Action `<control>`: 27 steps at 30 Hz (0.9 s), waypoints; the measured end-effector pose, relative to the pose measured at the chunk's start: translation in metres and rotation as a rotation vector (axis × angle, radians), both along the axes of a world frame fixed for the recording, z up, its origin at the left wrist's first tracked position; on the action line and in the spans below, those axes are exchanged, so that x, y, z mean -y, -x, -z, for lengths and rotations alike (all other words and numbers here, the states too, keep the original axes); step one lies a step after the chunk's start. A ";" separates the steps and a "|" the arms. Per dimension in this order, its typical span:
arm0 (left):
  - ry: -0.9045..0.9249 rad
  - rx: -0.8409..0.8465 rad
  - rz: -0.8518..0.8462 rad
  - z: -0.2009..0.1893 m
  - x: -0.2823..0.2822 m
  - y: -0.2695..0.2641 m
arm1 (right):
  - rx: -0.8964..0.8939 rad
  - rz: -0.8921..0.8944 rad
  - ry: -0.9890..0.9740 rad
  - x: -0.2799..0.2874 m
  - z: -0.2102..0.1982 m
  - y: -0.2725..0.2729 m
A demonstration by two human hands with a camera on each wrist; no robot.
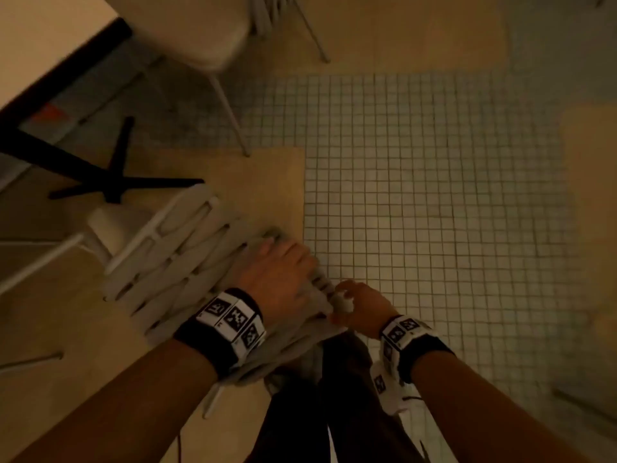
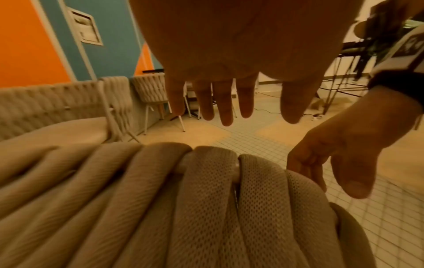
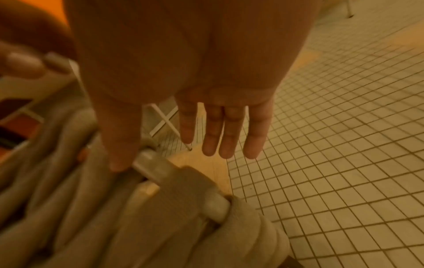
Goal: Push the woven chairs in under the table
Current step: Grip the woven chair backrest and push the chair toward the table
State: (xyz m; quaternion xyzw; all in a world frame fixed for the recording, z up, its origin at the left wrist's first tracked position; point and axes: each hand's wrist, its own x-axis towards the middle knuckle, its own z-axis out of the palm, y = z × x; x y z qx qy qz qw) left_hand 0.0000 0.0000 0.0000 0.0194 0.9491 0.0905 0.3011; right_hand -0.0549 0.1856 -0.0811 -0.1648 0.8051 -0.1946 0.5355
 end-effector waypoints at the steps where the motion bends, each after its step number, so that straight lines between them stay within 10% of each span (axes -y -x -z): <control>1: -0.002 0.034 0.054 0.011 -0.003 0.009 | 0.018 -0.037 0.006 0.000 0.011 0.003; 12: 0.147 0.520 0.252 0.073 -0.014 0.037 | 0.136 -0.363 0.024 0.014 0.073 -0.009; 27: 0.190 0.358 0.152 -0.065 0.042 -0.026 | -0.168 -0.407 0.282 0.039 -0.035 -0.045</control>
